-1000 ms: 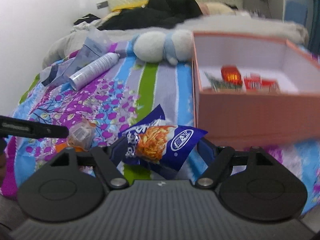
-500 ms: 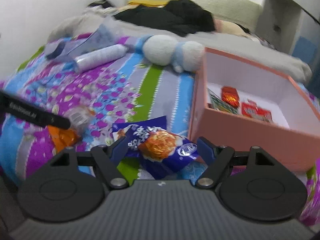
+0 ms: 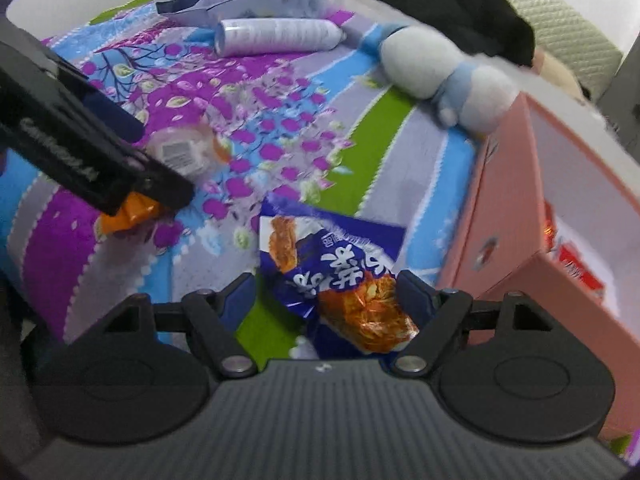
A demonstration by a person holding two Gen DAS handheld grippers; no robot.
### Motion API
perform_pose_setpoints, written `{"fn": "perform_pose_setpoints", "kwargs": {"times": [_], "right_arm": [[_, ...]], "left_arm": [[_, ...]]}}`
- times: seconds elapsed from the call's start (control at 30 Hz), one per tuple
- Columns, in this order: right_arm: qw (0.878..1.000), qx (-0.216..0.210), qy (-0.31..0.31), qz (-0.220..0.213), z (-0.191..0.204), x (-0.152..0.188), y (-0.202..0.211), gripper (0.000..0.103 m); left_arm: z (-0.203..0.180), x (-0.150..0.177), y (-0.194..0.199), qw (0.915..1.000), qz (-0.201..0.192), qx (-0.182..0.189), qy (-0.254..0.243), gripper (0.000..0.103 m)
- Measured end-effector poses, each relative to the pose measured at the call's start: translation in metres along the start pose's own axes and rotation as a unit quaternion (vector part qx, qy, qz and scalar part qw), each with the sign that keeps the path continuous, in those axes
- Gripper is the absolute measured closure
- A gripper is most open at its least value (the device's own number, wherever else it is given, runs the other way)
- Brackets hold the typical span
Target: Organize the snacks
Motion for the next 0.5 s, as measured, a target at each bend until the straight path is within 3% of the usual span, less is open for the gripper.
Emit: {"fn": "perform_pose_setpoints", "kwargs": {"times": [0.27, 0.4, 0.5], "right_arm": [[1.000, 0.024, 0.014, 0.003, 0.004, 0.004, -0.006, 0.030], [0.998, 0.059, 0.036, 0.007, 0.006, 0.005, -0.003, 0.044], [0.997, 0.071, 0.036, 0.002, 0.001, 0.007, 0.003, 0.049]], "left_arm": [[-0.012, 0.009, -0.007, 0.9998, -0.012, -0.017, 0.004, 0.020], [-0.013, 0.011, -0.005, 0.9988, -0.025, -0.041, 0.011, 0.038], [-0.009, 0.012, 0.000, 0.9984, -0.030, -0.033, 0.034, 0.043]]}}
Point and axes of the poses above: each gripper's, at about its wrist camera, not at the fingertips, and y roughly against the way its jaws point, z to its left, x to its underside, the point moved 2 cm from there along -y, roughly the way its jaws point, and after that the axes turned 6 degrees about y, right-handed, at the moved point
